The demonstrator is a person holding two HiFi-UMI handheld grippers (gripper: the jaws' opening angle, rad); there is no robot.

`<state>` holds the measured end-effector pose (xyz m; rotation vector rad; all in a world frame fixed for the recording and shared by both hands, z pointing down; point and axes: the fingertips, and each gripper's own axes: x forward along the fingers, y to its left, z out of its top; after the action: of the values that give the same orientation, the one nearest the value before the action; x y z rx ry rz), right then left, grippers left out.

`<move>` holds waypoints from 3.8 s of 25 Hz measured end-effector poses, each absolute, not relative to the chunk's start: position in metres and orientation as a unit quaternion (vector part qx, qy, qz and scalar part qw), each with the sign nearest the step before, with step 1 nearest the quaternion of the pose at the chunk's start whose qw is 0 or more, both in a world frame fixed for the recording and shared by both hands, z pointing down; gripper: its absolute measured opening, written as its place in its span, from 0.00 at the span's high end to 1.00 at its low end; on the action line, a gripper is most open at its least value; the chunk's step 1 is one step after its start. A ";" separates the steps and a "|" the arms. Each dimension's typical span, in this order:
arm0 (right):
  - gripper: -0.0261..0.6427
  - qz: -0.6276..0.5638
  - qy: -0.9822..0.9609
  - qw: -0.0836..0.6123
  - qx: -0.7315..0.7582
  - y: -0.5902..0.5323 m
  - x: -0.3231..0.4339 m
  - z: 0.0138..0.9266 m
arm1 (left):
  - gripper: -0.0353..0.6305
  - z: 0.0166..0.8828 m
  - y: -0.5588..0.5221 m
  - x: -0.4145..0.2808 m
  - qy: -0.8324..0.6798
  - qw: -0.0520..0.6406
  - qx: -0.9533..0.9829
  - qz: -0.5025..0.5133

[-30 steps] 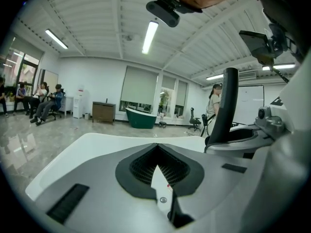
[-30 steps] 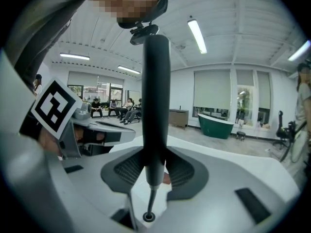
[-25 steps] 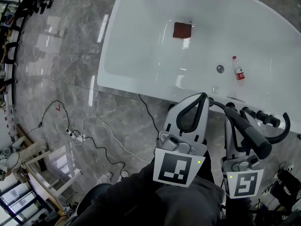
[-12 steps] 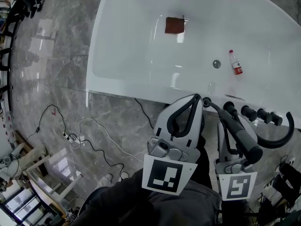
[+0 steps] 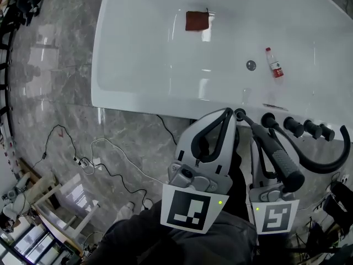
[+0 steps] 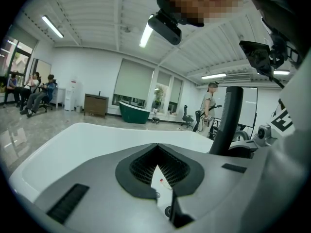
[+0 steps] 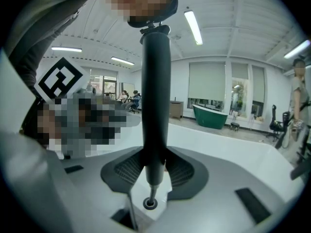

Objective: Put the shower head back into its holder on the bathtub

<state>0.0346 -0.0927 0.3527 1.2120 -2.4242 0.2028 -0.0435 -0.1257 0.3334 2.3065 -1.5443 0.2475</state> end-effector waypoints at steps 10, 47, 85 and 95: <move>0.75 0.080 -0.868 0.215 0.441 -0.092 0.033 0.374 | 0.94 0.350 -0.122 -0.045 -0.540 0.188 0.815 0.096; 0.75 0.130 -0.843 0.242 0.462 -0.100 0.029 0.449 | 0.94 0.412 -0.133 -0.059 -0.513 0.223 0.820 0.125; 0.75 0.147 -0.829 0.287 0.456 -0.093 0.029 0.515 | 0.94 0.425 -0.127 -0.069 -0.514 0.229 0.816 0.133; 0.75 0.145 -0.840 0.294 0.432 -0.094 0.024 0.518 | 0.94 0.410 -0.124 -0.076 -0.530 0.217 0.809 0.132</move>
<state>0.0243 -0.0939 0.5184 1.1494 -2.2367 0.3855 -0.0762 -0.1242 0.4096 2.2418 -1.4694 0.3645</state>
